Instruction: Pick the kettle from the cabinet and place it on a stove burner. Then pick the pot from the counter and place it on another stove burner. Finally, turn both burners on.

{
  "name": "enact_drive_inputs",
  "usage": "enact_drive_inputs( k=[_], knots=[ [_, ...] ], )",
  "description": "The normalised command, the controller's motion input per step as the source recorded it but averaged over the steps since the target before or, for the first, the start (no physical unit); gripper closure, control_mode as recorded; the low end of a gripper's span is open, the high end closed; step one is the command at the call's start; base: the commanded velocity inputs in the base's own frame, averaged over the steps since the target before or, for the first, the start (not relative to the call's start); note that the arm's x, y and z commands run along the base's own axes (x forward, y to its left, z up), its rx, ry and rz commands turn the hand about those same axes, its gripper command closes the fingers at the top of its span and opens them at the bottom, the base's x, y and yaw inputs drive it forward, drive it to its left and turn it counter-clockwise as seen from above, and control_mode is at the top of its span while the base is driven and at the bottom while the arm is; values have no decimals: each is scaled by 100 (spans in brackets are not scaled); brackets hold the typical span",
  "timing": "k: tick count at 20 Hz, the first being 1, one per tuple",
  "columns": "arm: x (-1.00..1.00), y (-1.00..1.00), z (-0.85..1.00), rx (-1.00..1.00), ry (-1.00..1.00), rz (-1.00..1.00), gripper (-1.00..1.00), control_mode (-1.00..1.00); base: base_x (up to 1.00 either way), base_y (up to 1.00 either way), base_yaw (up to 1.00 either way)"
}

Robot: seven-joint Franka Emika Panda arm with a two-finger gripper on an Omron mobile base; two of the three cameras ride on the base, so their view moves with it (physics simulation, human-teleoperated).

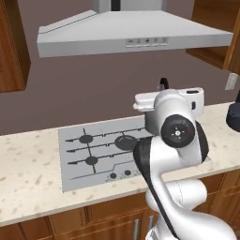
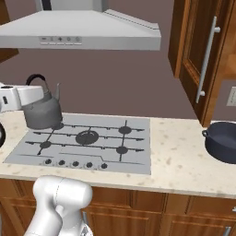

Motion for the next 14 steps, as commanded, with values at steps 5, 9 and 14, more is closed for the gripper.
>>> enact_drive_inputs(
  k=[5, 9, 14],
  knots=[
    [25, 40, -10, 0, 0, -2, 100, -100, 0, 0, 0],
    [36, 39, -8, 0, 0, -4, 100, -100, 0, 0, 0],
    [30, 40, -6, 0, 0, -5, 100, -100, 0, 0, 0]
  ],
)
